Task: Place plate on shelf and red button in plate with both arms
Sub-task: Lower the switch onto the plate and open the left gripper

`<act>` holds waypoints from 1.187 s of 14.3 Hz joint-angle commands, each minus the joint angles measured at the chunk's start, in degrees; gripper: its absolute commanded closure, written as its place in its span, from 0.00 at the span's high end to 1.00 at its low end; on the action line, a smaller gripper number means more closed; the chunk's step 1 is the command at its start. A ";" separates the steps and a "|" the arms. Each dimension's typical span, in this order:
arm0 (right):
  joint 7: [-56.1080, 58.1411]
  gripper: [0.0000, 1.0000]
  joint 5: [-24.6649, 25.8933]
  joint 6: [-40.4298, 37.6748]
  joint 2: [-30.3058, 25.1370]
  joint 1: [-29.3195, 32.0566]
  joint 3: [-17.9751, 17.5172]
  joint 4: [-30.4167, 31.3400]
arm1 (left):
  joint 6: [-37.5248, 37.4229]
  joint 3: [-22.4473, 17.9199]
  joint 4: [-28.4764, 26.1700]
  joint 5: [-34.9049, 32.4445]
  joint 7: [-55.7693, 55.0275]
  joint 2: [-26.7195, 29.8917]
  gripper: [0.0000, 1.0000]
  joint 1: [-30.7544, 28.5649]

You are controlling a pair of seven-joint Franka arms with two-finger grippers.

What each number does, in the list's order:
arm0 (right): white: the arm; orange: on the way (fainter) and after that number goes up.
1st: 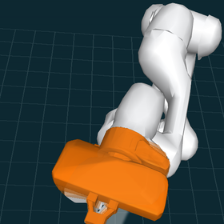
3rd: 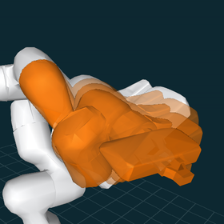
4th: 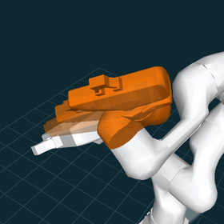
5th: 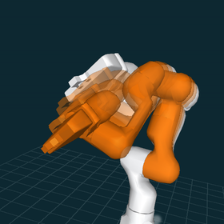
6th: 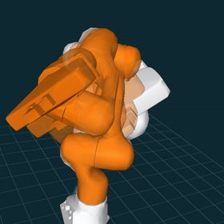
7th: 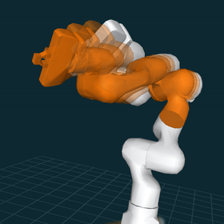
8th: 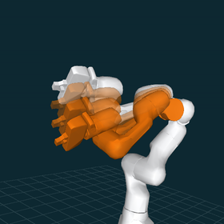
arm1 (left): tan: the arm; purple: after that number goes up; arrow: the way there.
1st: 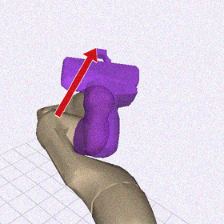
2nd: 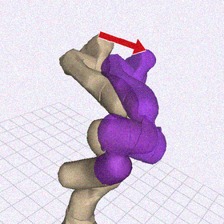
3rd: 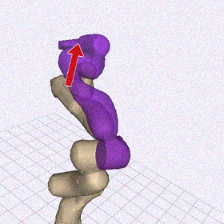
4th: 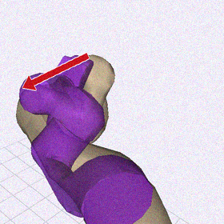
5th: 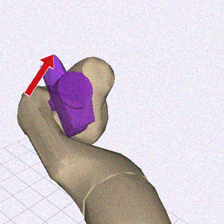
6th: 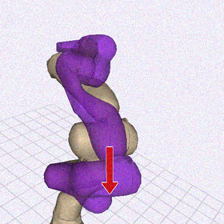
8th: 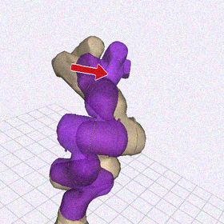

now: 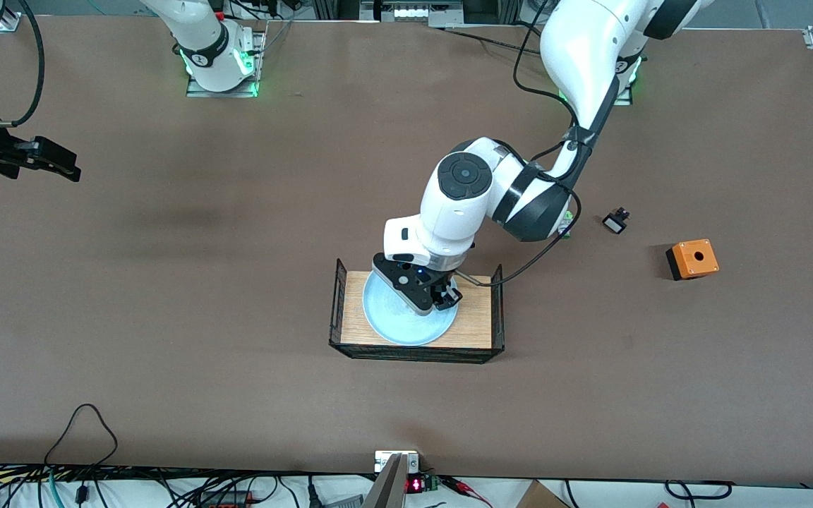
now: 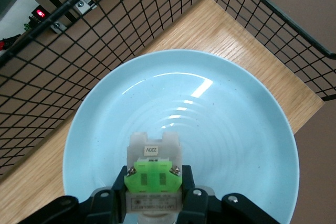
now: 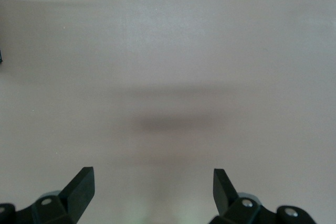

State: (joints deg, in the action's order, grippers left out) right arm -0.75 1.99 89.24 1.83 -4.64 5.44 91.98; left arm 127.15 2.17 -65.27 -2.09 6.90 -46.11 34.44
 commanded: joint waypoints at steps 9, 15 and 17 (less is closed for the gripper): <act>1.19 1.00 0.21 -0.74 -0.25 -0.19 -0.16 -0.66 | -0.06 -0.41 1.55 -0.37 -1.63 -1.44 1.00 0.45; 1.19 1.00 0.21 -0.73 -0.25 -0.02 -0.08 -0.66 | -7.14 -0.32 1.37 -0.19 -1.80 3.90 1.00 -0.25; 1.19 1.00 0.21 -1.17 -0.34 -0.02 0.01 -0.66 | -14.26 -0.41 1.28 -0.10 -3.37 8.29 1.00 -0.69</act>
State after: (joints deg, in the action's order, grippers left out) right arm -0.41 2.00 89.14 1.83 -4.74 5.27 91.89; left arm 119.44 2.14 -62.95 -2.09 5.38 -43.09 34.12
